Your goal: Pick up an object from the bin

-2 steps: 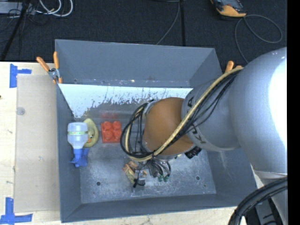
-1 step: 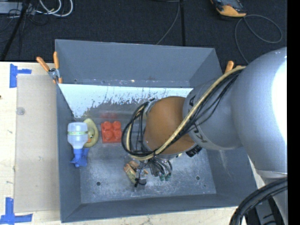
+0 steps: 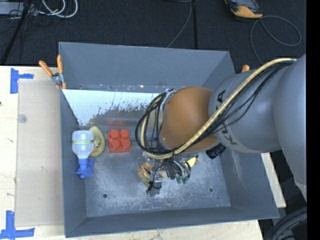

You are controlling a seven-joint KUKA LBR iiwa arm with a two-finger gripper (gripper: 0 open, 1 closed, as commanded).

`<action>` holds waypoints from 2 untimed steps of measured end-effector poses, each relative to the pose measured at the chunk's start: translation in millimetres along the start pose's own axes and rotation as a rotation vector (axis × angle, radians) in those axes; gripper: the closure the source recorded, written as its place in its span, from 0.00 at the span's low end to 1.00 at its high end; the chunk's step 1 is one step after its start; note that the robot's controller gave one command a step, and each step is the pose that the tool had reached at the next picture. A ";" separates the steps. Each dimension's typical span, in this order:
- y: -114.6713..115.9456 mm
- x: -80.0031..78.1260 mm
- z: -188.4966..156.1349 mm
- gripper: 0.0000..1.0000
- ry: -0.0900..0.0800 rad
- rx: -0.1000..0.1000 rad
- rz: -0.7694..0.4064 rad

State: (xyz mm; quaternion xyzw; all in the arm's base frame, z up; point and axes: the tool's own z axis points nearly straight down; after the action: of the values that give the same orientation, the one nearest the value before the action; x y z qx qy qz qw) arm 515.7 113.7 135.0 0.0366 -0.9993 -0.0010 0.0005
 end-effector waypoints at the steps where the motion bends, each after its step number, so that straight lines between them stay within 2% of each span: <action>1: 0.0 0.0 0.0 1.00 0.000 0.000 0.000; 2: -2.3 4.0 -44.1 1.00 0.009 0.001 -0.016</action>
Offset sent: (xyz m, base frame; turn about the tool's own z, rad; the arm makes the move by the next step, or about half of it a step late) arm -0.0032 -0.0051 0.0848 -0.0275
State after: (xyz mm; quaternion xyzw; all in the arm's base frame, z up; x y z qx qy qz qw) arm 511.9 111.1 179.1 0.0448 -0.9990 -0.0001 0.0049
